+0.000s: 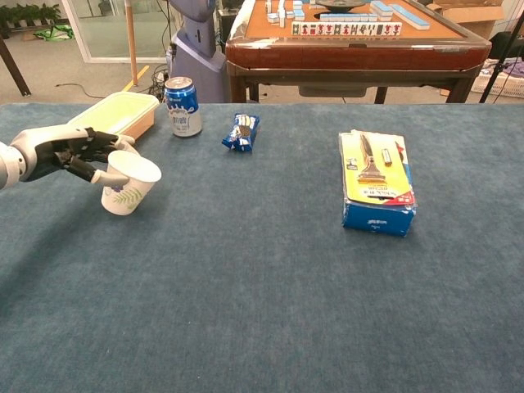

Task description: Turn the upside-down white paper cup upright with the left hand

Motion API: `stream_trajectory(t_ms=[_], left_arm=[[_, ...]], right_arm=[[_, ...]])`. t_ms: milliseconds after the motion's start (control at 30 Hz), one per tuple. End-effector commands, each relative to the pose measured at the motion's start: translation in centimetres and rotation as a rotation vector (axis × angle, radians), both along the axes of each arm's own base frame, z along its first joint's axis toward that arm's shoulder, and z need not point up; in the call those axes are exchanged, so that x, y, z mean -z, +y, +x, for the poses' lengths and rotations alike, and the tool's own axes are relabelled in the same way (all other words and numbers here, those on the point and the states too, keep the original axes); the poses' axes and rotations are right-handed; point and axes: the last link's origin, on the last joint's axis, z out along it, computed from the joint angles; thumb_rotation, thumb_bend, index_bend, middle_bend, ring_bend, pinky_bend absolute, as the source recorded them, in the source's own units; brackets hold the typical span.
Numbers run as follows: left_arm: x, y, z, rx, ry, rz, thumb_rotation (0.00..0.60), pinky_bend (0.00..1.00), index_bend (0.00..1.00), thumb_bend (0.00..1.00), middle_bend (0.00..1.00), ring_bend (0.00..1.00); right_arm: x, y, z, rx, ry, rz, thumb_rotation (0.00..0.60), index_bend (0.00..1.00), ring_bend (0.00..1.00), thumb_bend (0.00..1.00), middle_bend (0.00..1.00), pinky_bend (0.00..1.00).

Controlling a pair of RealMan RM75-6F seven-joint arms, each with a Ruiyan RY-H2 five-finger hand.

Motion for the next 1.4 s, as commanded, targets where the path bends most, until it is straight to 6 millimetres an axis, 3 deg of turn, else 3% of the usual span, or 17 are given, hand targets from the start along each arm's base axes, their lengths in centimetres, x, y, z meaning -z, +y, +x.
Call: stream_trajectory(t_ms=[33,133,233,333,667,933,1100,1400], left_arm=[[0.0,-0.3,-0.7,0.0,0.012,-0.001,0.6,0.0,0.34,0.23,0.0,0.0],[-0.2,-0.6,-1.3,-0.011,0.019,-0.01,0.6,0.0,0.24,0.23,0.0,0.0],[-0.7,-0.9,-1.9,-0.004,0.045,-0.014,0.6,0.0,0.06,0.23,0.0,0.0],[-1.5,-1.2,-2.1,-0.002,0.047,-0.009,0.6,0.0,0.0,0.23,0.0,0.0],[-4.6,-1.5,-1.4,0.046,0.067,0.02,0.6,0.0,0.0,0.23,0.0,0.0],[-9.4,-2.2,-1.1,0.047,0.121,0.112,0.6,0.0,0.0,0.23,0.0,0.0],[-12.3,-4.1,-2.3,0.036,0.244,0.263,0.6,0.0,0.09,0.23,0.0,0.0],[-14.0,-10.0,-4.1,0.053,0.5,0.426,0.6,0.0,0.2,0.23,0.0,0.0]], right_arm=[[0.0,0.0,0.0,-0.007,0.002,0.003,0.6,0.3,0.14,0.05,0.29,0.07],[0.0,-0.1,0.2,-0.014,0.001,0.004,0.6,0.3,0.14,0.05,0.29,0.07],[0.0,-0.2,0.3,-0.023,-0.001,0.006,0.6,0.3,0.14,0.05,0.29,0.07],[0.1,-0.2,0.4,-0.027,-0.001,0.008,0.6,0.3,0.14,0.05,0.29,0.07],[0.2,-0.3,0.6,-0.036,0.0,0.009,0.6,0.3,0.14,0.05,0.29,0.07],[0.0,-0.6,0.6,-0.022,0.012,0.019,0.6,0.3,0.14,0.05,0.29,0.07],[0.3,-1.2,0.6,-0.019,0.006,0.043,0.6,0.3,0.14,0.05,0.29,0.07],[1.3,-2.1,0.9,-0.04,-0.012,0.09,0.6,0.3,0.14,0.1,0.29,0.07]])
